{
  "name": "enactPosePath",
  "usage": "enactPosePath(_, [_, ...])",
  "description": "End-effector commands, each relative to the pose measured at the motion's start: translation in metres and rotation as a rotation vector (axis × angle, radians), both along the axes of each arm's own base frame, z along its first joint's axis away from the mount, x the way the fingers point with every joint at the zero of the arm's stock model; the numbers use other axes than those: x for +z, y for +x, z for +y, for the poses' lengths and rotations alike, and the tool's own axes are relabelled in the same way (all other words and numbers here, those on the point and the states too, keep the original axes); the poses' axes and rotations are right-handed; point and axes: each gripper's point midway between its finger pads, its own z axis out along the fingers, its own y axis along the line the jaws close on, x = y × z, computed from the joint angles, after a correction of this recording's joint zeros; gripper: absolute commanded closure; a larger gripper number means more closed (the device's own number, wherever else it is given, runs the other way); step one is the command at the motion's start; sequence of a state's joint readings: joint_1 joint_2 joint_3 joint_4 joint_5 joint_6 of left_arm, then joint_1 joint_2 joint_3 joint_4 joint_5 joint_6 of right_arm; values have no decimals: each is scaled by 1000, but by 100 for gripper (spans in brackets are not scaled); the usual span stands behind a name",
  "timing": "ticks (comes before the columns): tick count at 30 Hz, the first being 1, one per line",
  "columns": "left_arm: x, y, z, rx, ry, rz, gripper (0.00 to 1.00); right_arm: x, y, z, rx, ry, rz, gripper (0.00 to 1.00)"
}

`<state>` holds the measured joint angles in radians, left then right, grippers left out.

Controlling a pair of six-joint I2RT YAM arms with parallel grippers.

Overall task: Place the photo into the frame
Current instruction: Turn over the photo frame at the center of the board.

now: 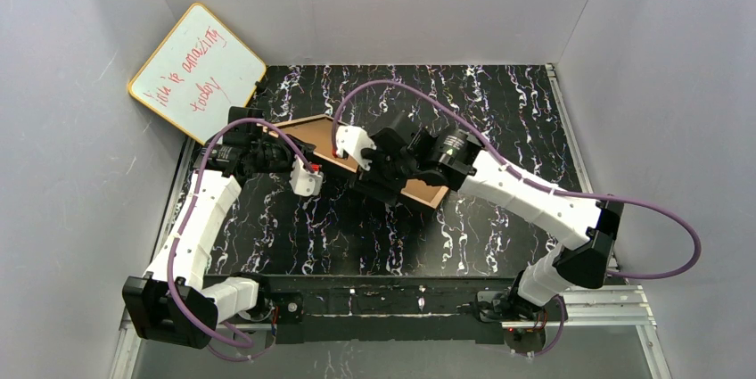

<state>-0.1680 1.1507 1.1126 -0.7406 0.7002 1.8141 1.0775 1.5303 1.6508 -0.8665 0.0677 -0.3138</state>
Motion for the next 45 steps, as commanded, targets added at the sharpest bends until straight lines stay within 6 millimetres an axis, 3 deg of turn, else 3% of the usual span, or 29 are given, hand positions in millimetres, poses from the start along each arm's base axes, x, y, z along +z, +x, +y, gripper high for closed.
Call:
enactPosePath(1, [28, 0, -5, 7, -58, -34, 85, -16, 6, -6, -21, -87, -62, 23])
enactPosePath(7, [29, 1, -5, 13, -60, -30, 85, -35, 12, -10, -56, -159, -112, 26])
enactPosePath(11, [28, 0, -5, 12, -61, -30, 85, -33, 24, -10, -110, -176, -179, 37])
enactPosePath(13, [29, 0, -5, 14, -61, -32, 81, -25, 29, -7, -132, -154, -204, 49])
enactPosePath(17, [28, 1, -3, 22, -52, -44, 54, -5, 33, 3, -172, -71, -220, 72])
enactPosePath(18, [29, 2, -3, 37, -64, -41, 35, 2, 34, 6, -180, -46, -224, 76])
enactPosePath(19, [34, 6, -3, 57, -85, -50, 8, 8, 35, 8, -186, -18, -228, 78])
enactPosePath(20, [39, 8, -3, 77, -105, -56, 3, 15, 35, 11, -196, 13, -230, 78])
enactPosePath(23, [58, 15, -5, 140, -187, -69, 2, 32, 38, 18, -224, 81, -224, 78])
enactPosePath(27, [101, 32, -4, 289, -376, -69, 2, 55, 43, 30, -266, 158, -175, 79])
enactPosePath(30, [128, 46, 3, 452, -530, -3, 2, 75, 66, 34, -347, 247, -79, 79])
enactPosePath(34, [138, 56, 9, 633, -590, 221, 2, 81, 102, 19, -476, 372, 138, 80])
enactPosePath(37, [119, 61, 14, 770, -559, 399, 2, 72, 118, 3, -552, 418, 223, 80])
enactPosePath(40, [96, 67, 27, 899, -516, 524, 2, 63, 136, -26, -637, 492, 356, 81])
enactPosePath(45, [63, 67, 40, 983, -459, 643, 2, 76, 166, -82, -711, 689, 581, 82])
